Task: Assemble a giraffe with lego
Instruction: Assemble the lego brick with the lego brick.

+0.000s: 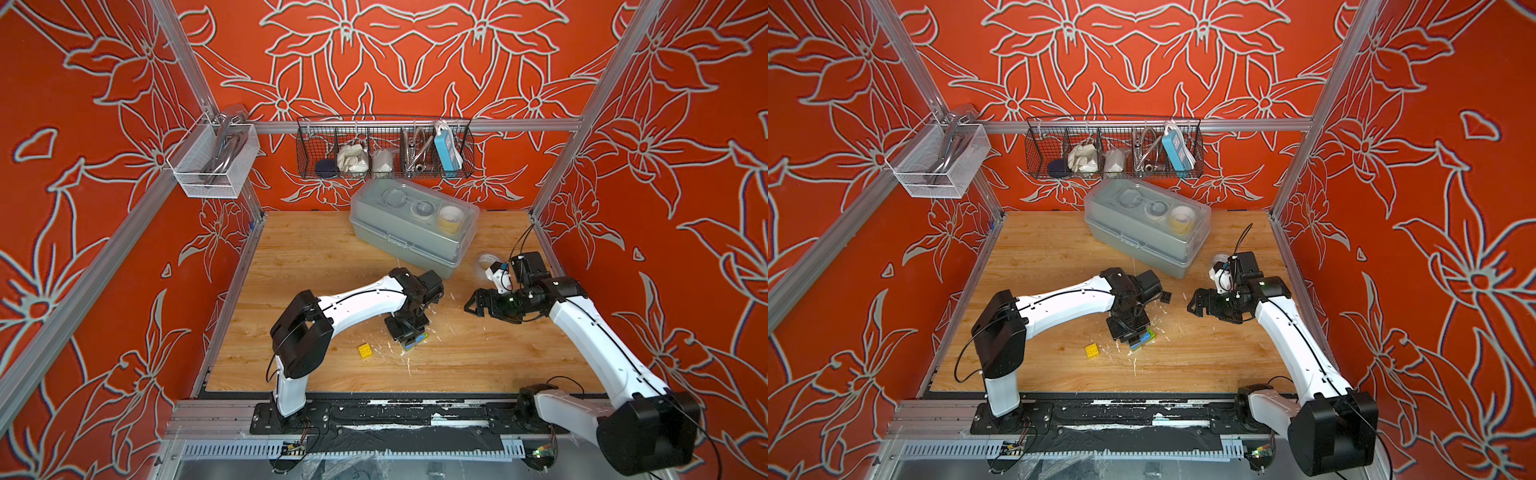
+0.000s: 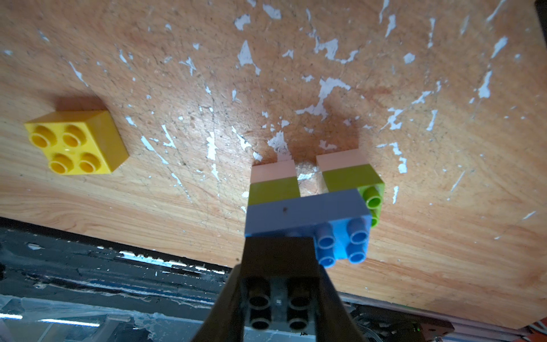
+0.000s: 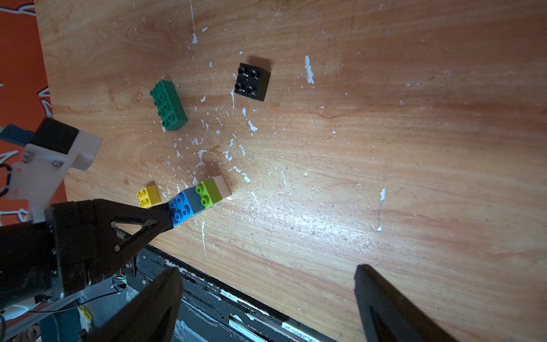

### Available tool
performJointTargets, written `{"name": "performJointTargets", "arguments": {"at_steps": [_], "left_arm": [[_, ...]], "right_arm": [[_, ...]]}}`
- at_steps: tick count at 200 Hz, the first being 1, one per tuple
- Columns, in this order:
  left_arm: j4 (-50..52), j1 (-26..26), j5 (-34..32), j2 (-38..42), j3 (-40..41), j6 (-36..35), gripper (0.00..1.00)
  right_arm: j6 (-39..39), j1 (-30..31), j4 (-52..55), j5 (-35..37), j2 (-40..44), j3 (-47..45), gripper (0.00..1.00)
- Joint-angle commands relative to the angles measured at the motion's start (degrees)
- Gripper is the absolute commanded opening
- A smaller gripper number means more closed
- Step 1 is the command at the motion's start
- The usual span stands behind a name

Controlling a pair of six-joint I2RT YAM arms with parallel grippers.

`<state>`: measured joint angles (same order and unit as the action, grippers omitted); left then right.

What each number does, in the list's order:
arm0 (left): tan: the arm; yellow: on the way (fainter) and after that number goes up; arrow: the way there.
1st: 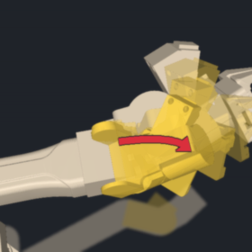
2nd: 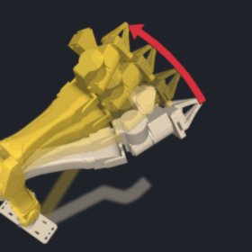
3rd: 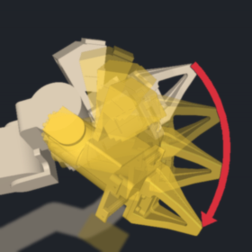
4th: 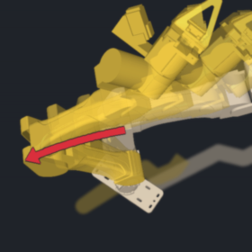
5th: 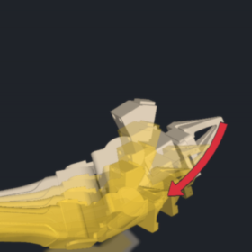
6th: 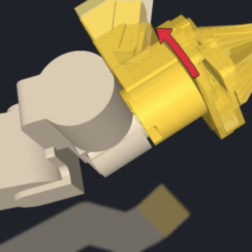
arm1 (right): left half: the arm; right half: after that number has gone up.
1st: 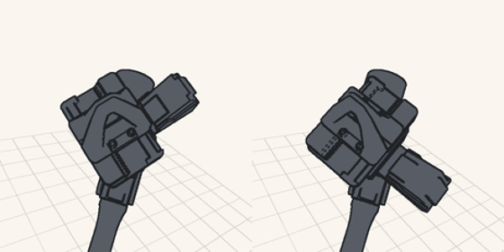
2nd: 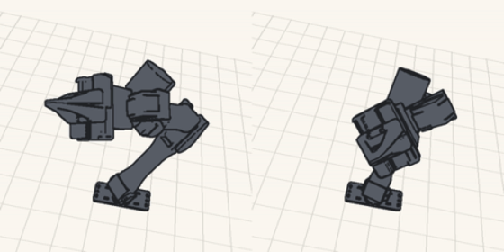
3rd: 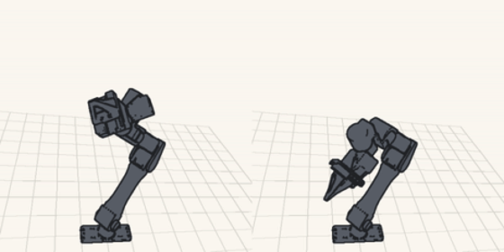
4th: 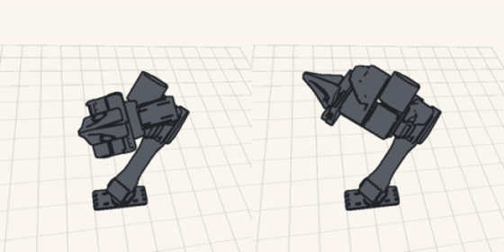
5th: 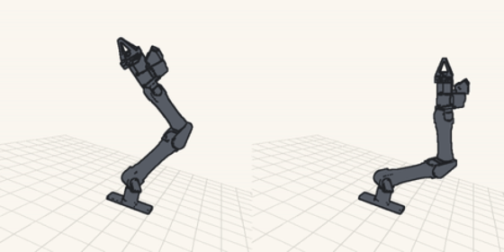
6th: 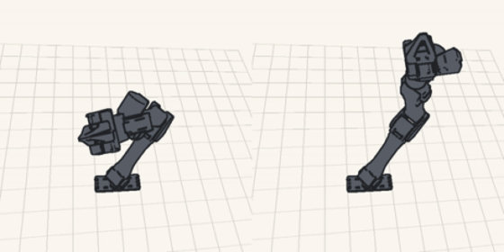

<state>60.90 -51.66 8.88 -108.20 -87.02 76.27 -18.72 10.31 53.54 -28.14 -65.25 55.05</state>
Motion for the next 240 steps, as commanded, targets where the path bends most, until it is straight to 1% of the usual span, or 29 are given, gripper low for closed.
{"name": "performJointTargets", "arguments": {"at_steps": [1,59,105,130,189,240], "left_arm": [[2.8,-0.3,-1.2,-2.9,-0.7,-0.5,0.23],[5.6,-0.3,-3.9,-4.6,-2.6,-1.3,0.24],[5.8,-0.3,-5.2,-5.7,-2.1,-2.8,0.23],[5.3,-0.3,-7.3,-5.7,-1.5,-4.7,0.22],[3.0,0.1,-10.5,-5.4,-0.7,-12.0,0.20],[1.7,0.0,-9.3,-5.2,0.0,-14.5,0.20]], "right_arm": [[0.2,0.4,-0.1,0.4,-0.1,-0.1,0.96],[0.2,0.2,-0.3,0.5,0.0,-0.1,0.96],[0.2,0.2,-0.5,0.4,-0.2,-0.2,0.96],[0.3,0.3,-0.2,0.5,-0.3,0.0,0.96],[0.5,0.3,0.5,0.8,-0.6,0.6,0.96],[0.4,0.3,0.7,1.0,-0.7,0.6,0.96]]}}
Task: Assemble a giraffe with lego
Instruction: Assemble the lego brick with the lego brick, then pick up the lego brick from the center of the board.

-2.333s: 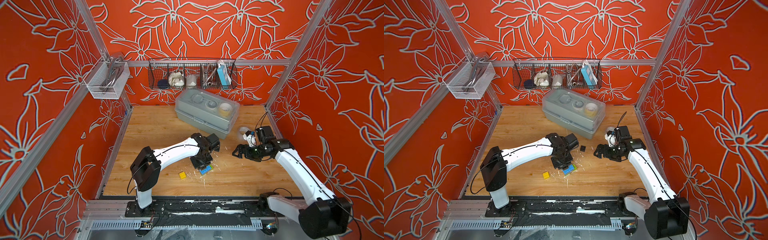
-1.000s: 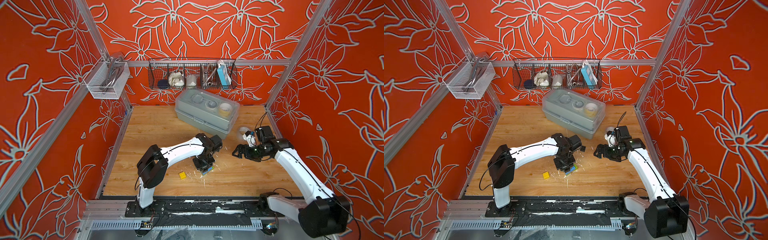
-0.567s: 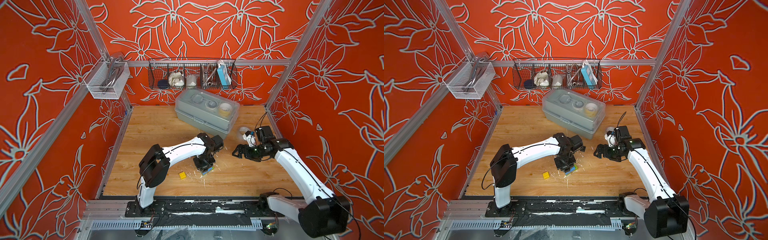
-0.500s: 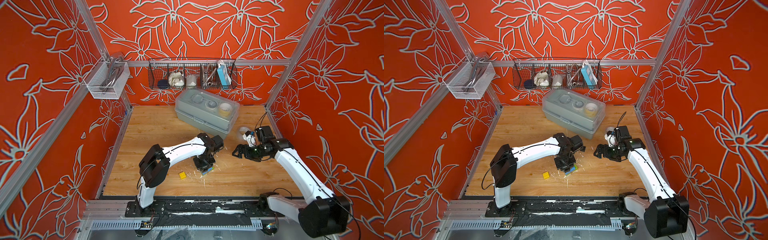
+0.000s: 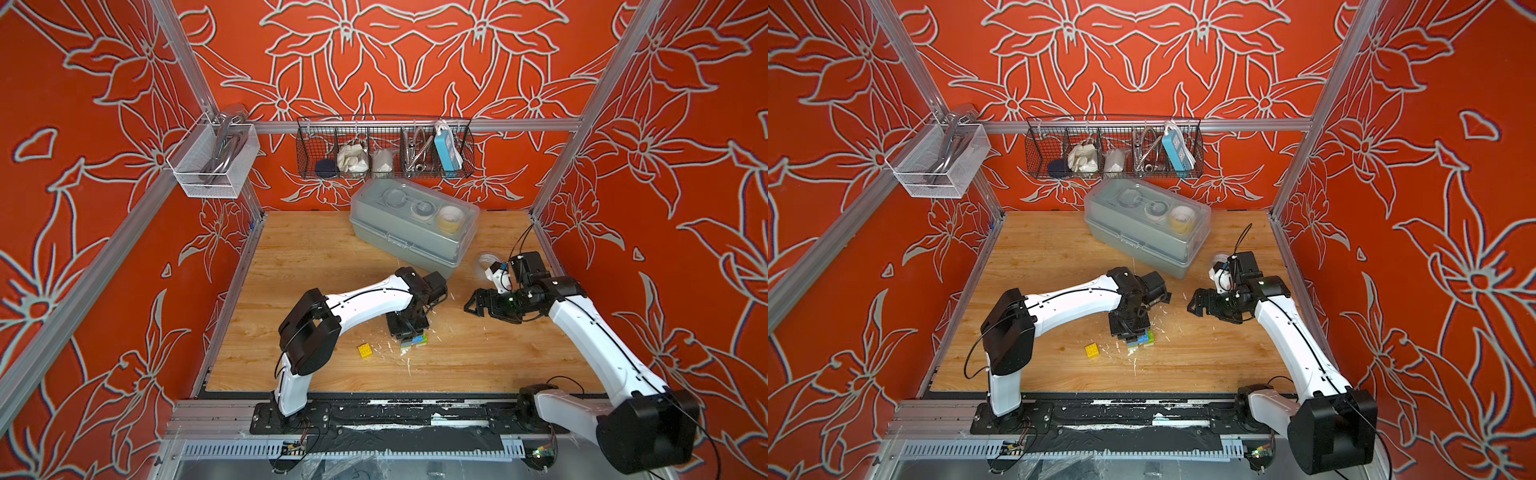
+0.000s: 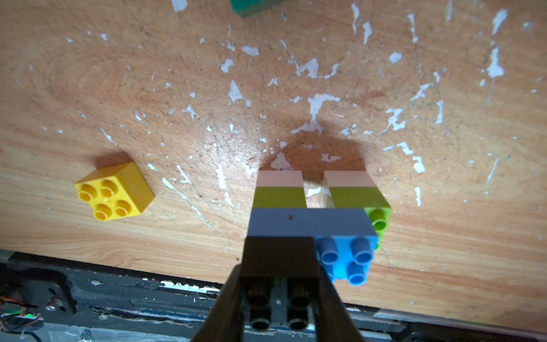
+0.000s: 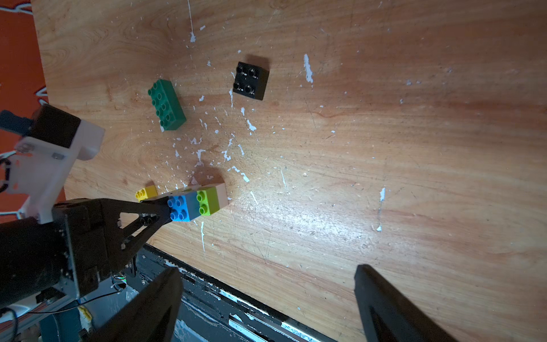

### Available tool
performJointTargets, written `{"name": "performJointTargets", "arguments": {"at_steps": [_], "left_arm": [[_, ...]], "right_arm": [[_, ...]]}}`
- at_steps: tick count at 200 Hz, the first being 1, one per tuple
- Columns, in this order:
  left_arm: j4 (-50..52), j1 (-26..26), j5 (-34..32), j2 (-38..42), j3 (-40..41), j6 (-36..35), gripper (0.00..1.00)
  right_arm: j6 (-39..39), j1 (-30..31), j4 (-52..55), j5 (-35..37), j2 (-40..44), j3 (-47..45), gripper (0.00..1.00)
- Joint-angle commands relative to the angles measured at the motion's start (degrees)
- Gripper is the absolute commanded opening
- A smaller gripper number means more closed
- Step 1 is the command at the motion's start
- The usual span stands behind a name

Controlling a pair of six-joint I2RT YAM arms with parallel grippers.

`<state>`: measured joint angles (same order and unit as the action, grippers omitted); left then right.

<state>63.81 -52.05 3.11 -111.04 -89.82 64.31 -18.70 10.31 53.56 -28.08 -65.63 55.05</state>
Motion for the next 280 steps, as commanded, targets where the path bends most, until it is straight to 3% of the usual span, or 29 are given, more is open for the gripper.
{"name": "performJointTargets", "arguments": {"at_steps": [1,69,143,197,233,280], "left_arm": [[-1.3,0.4,-3.5,-2.4,2.8,-2.5,0.20],[-3.2,-0.1,-4.5,-0.7,4.5,-5.2,0.26],[-2.0,-0.1,-6.2,1.7,3.0,-6.7,0.52],[0.1,-0.6,-6.9,7.5,3.3,-6.0,0.63],[1.4,-0.1,-9.0,15.9,8.4,-2.7,0.69],[-6.5,3.3,-8.3,22.9,27.7,2.2,0.72]], "right_arm": [[0.5,0.3,0.6,0.9,-0.3,0.7,0.96],[0.3,0.3,0.7,0.7,-0.1,0.8,0.96],[-0.3,0.2,0.1,0.9,0.2,0.1,0.96],[-0.2,0.3,0.4,1.1,0.4,0.2,0.95],[0.0,0.2,0.1,0.5,0.4,-0.4,0.96],[-2.0,3.7,-1.5,0.9,0.2,-0.6,0.95]]}}
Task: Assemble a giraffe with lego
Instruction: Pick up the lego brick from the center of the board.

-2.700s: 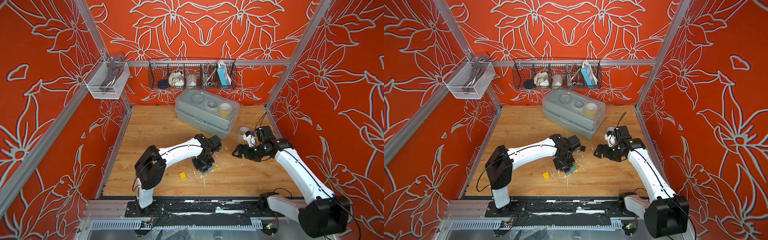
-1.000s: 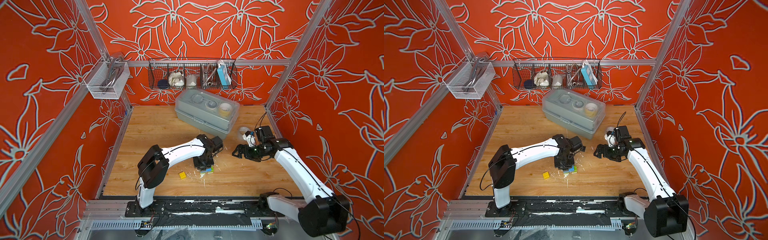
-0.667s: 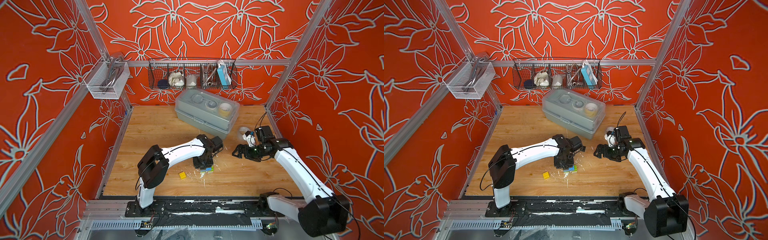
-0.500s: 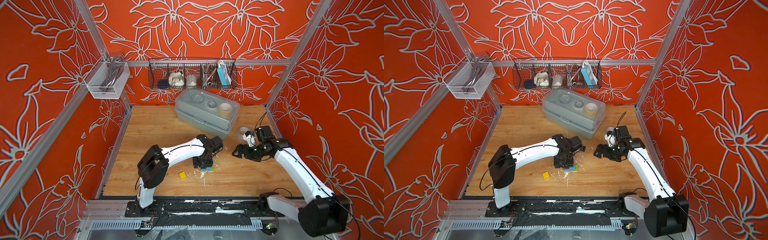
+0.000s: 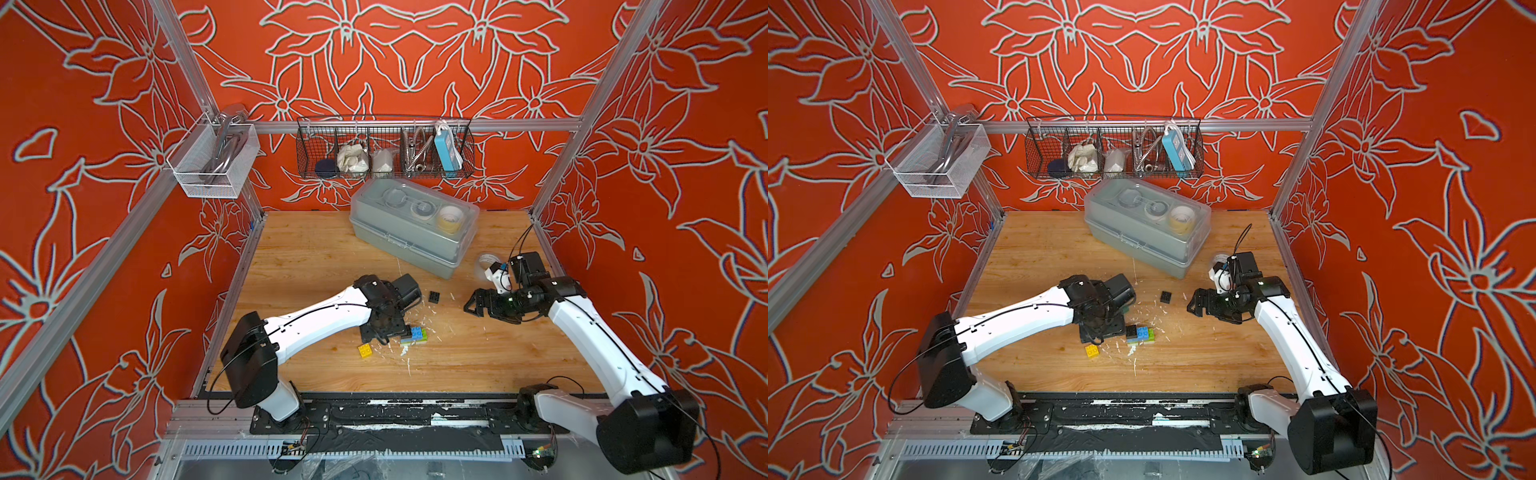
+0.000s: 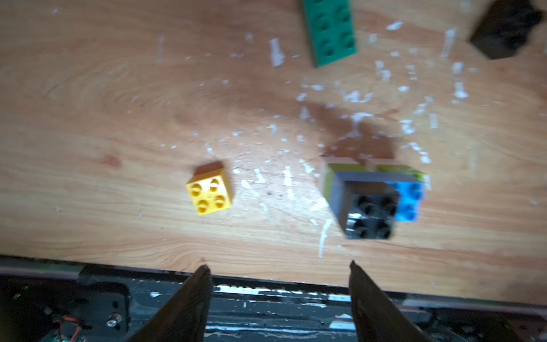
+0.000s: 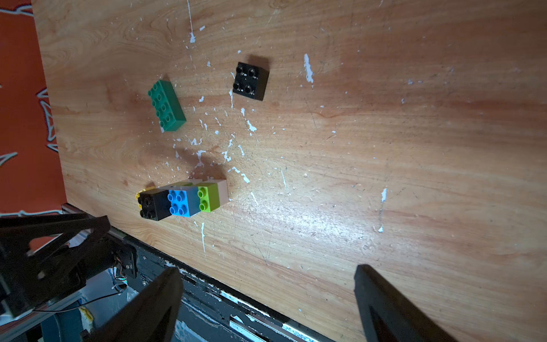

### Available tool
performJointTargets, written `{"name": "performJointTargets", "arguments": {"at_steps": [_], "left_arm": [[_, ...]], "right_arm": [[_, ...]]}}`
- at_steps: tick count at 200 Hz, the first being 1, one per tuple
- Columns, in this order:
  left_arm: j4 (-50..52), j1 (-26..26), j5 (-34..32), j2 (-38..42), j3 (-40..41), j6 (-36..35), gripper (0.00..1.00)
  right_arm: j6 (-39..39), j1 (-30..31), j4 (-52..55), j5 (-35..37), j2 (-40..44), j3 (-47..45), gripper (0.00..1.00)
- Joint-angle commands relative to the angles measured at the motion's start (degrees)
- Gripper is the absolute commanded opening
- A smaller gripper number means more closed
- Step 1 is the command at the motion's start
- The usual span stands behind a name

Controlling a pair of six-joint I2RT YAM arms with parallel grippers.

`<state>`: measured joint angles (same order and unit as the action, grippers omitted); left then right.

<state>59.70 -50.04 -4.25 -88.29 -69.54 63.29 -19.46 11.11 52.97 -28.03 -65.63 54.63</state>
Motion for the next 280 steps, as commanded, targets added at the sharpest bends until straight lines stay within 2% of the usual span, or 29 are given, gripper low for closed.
{"name": "performJointTargets", "arguments": {"at_steps": [1,38,82,114,154,181,197,240,252,280], "left_arm": [[-2.5,1.3,-1.0,0.1,7.7,3.2,0.72],[-8.3,2.3,0.3,0.0,12.9,5.1,0.73],[-12.3,3.0,2.1,0.3,16.9,6.9,0.75],[-14.6,5.1,2.4,1.1,19.4,6.9,0.75],[-15.8,6.1,2.5,0.6,19.8,6.5,0.70],[-16.5,6.2,3.5,-0.6,19.8,6.3,0.47],[-16.5,6.2,3.7,-0.8,19.9,6.4,0.37],[-15.6,6.2,3.5,-0.8,19.4,6.2,0.25],[-14.7,6.2,3.2,-0.6,18.8,5.9,0.17],[-11.4,6.2,2.3,1.4,17.1,5.0,0.15]], "right_arm": [[-1.3,3.1,-1.0,0.9,0.2,-0.2,0.95],[-2.1,12.3,-1.5,6.0,-2.2,3.3,0.95],[0.5,17.4,0.2,10.6,-1.2,4.9,0.94],[0.8,20.7,0.7,11.5,-0.7,4.3,0.92],[1.5,24.5,-0.3,11.8,0.3,3.6,0.91],[2.1,26.9,0.4,13.3,-0.2,4.0,0.91],[2.2,28.0,0.4,14.0,-0.1,4.1,0.91],[3.4,30.0,-2.8,12.3,1.3,3.8,0.93],[3.7,30.7,-4.1,11.9,2.6,3.2,0.94],[3.6,31.2,-6.7,10.6,5.4,1.1,0.94]]}}
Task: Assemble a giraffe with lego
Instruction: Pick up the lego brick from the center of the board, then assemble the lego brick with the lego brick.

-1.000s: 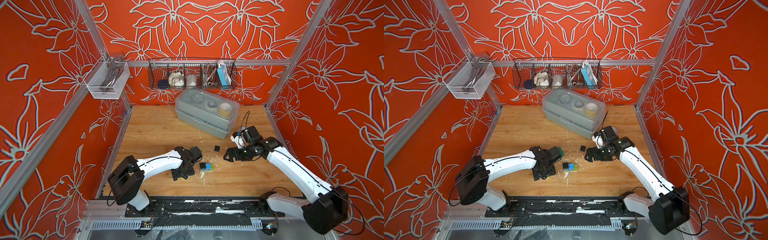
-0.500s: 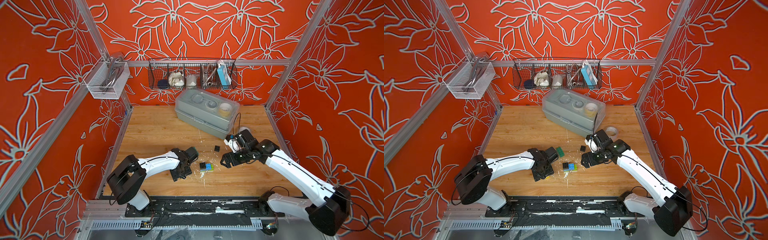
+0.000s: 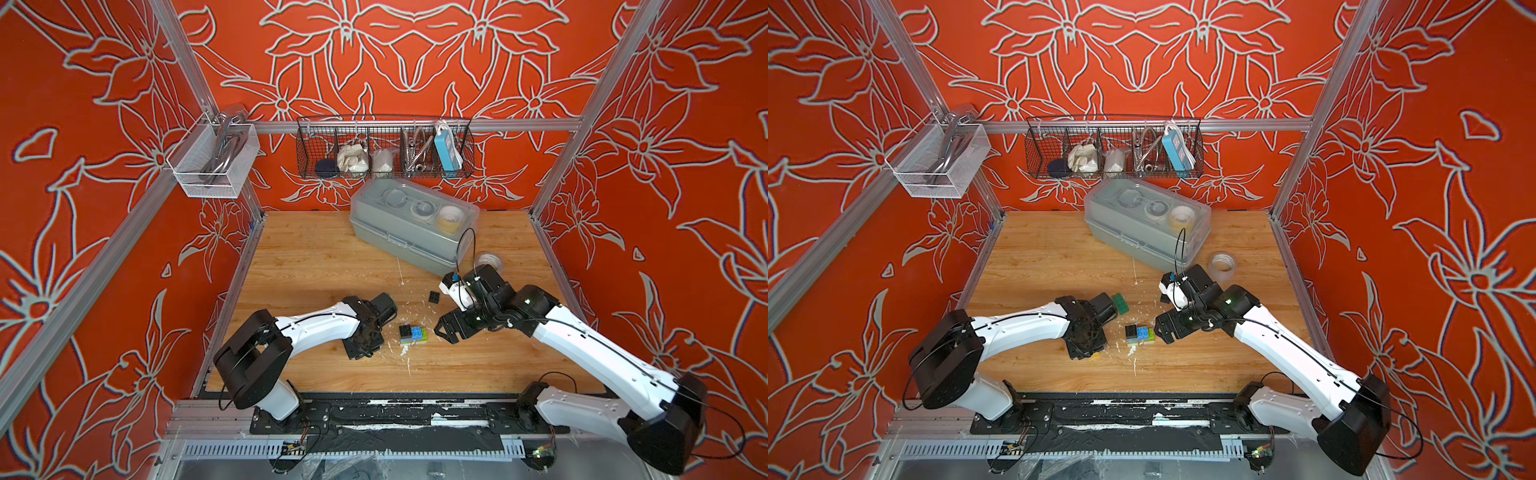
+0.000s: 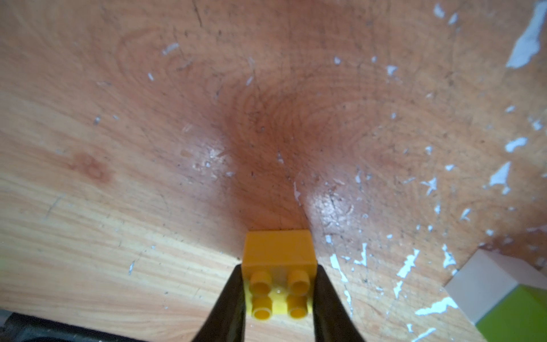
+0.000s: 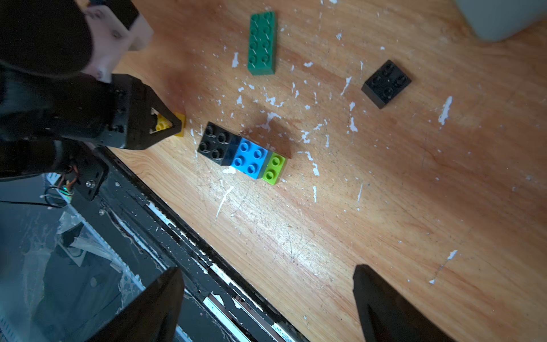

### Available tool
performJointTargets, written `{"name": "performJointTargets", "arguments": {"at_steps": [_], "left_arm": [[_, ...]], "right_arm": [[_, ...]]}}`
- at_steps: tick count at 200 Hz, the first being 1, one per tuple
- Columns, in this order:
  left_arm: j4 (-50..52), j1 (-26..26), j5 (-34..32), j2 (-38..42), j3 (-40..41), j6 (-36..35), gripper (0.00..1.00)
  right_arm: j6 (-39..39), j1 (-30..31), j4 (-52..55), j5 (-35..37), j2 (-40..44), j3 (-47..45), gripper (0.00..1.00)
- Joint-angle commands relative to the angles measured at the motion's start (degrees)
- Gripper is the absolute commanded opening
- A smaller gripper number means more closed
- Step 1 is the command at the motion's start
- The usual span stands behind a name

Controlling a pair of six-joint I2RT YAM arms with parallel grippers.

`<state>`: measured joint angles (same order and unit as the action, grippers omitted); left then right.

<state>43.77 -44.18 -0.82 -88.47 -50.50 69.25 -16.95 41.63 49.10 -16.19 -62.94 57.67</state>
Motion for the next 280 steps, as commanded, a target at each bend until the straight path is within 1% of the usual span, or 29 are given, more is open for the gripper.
{"name": "performJointTargets", "arguments": {"at_steps": [1,17,37,58,82,116,147,218,280], "left_arm": [[4.7,0.3,-1.2,1.8,-2.0,-1.0,0.15],[7.4,0.3,-1.7,4.1,-3.8,-1.6,0.14],[11.9,0.2,-2.0,6.5,-8.0,-2.3,0.13],[12.4,0.2,0.1,6.9,-12.0,-1.9,0.12],[11.6,-0.3,3.1,3.2,-18.0,-3.1,0.10],[15.2,-2.7,2.0,-4.1,-29.1,-6.6,0.10],[16.5,-4.6,2.6,-8.4,-33.9,-7.7,0.10],[18.8,-5.6,2.8,-14.0,-38.6,-8.4,0.10],[19.6,-6.0,3.9,-15.5,-38.3,-8.4,0.10]], "right_arm": [[1.1,0.7,-2.9,-1.3,2.8,-2.0,0.94],[1.0,0.8,-4.3,-1.8,4.2,-3.1,0.95],[1.0,0.8,-4.8,-2.0,4.8,-3.9,0.95],[-0.6,0.7,-4.7,-1.4,3.9,-5.3,0.96],[-2.4,0.6,-6.2,-3.4,2.8,-6.4,0.96],[-2.9,0.5,-6.4,-2.3,4.8,-6.4,0.96],[-2.8,0.1,-4.9,-1.0,6.1,-6.3,0.96],[-2.7,-1.1,-4.0,-0.1,7.1,-6.2,0.96],[-2.2,-2.1,-3.4,0.1,7.1,-6.0,0.96]]}}
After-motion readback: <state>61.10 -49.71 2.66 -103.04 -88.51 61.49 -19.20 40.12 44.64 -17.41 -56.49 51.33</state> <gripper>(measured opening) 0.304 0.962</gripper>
